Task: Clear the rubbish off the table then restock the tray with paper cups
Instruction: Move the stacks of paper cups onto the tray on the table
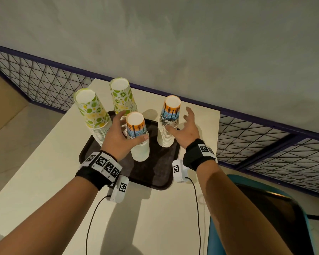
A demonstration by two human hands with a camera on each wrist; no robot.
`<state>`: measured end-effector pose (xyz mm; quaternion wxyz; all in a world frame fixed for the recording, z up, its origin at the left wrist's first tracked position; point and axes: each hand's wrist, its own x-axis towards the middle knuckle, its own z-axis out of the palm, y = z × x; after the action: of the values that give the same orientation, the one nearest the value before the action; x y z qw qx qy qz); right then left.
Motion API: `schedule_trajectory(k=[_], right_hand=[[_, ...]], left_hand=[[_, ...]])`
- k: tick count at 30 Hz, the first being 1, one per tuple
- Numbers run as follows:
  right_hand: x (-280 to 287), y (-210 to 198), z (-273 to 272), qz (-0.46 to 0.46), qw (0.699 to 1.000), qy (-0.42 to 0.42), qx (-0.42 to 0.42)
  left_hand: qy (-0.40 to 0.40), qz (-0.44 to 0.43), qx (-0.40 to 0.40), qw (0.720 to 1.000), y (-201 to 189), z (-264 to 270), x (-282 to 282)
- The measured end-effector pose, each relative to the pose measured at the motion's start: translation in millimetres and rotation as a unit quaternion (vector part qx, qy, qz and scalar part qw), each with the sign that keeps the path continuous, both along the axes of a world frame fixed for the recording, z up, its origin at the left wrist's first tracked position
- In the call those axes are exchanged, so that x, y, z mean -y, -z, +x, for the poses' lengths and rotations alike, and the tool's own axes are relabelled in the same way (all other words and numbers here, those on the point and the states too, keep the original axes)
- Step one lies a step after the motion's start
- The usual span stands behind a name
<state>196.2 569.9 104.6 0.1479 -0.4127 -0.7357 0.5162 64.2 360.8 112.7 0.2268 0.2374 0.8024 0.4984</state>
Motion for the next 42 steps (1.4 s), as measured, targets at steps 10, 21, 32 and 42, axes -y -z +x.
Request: schedule_trajectory(k=[10, 21, 32, 42], right_hand=[[-7, -47, 3, 0.124, 0.99, -0.042, -0.048], [16, -68, -35, 0.182, 0.972, -0.098, 0.111], [24, -66, -57, 0.244, 0.948, -0.053, 0.197], [34, -63, -46, 0.268, 0.932, -0.066, 0.235]], left_hand=[[0.101, -0.129, -0.195, 0.967, -63, 6, -7], [0.201, -0.261, -0.243, 0.912, -58, 1, -17], [0.247, -0.231, -0.261, 0.904, -48, -26, -16], [0.259, -0.208, -0.253, 0.909, -44, -37, -27]])
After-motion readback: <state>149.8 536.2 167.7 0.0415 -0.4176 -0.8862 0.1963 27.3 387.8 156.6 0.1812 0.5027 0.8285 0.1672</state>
